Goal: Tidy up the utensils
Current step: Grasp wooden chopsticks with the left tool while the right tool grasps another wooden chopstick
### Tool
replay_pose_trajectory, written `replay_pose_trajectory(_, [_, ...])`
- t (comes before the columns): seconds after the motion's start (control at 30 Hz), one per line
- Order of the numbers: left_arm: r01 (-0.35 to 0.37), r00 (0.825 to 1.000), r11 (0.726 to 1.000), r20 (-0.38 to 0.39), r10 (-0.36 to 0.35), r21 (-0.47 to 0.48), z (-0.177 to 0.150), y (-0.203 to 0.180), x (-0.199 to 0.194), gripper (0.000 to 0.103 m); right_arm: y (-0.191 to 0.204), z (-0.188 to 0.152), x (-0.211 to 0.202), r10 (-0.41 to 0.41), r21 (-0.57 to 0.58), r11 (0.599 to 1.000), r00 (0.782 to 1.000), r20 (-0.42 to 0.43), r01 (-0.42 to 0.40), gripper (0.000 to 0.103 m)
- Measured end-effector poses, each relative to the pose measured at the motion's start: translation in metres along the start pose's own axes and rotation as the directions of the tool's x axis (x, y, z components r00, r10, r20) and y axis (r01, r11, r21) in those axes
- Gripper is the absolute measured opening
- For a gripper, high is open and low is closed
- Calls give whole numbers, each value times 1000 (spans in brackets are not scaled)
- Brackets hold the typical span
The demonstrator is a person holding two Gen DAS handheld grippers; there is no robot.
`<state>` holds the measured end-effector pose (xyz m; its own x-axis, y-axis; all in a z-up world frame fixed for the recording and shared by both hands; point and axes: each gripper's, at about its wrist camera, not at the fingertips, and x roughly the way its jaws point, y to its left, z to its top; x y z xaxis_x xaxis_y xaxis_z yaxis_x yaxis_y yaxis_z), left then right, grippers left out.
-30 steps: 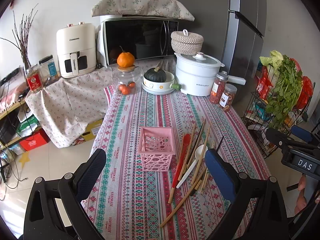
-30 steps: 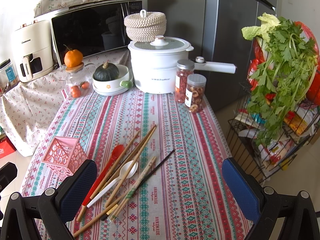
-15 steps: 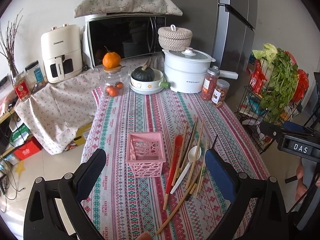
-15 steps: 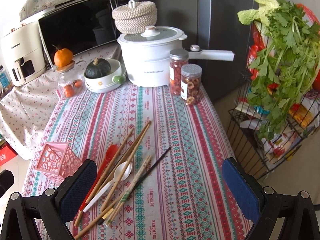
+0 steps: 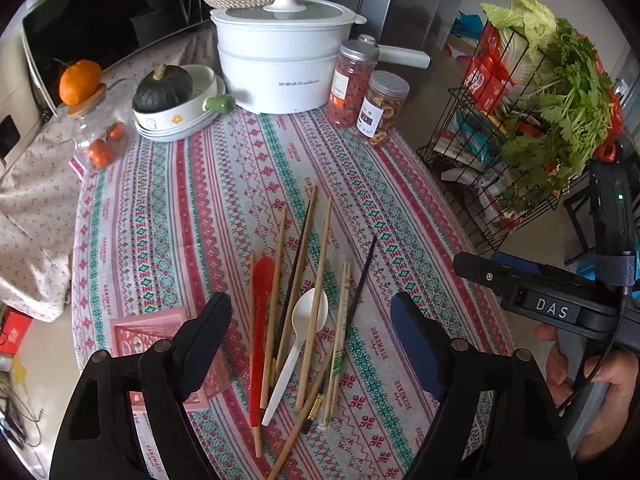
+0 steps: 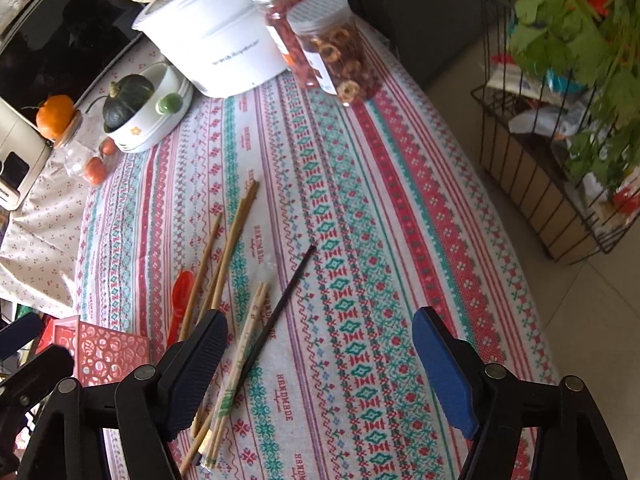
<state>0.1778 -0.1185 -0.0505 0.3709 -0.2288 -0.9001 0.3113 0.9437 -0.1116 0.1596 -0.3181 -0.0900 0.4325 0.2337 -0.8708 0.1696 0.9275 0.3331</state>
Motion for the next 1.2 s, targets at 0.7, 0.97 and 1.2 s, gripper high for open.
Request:
replay_pose_trajectory(0.7, [-54, 987, 999, -151, 53, -7, 35, -6, 140, 7, -22, 9, 39, -13, 52, 998, 997, -81, 17, 78])
replay_pose_trajectory(0.97, [36, 999, 997, 25, -38, 65, -8, 3, 40, 6, -10, 6, 75, 6, 77, 997, 989, -145, 5, 78])
replay_pose_trajectory(1.2, [110, 981, 993, 157, -117, 52, -57, 31, -53, 6, 26, 5, 95, 11, 29, 1000, 988, -154, -7, 51])
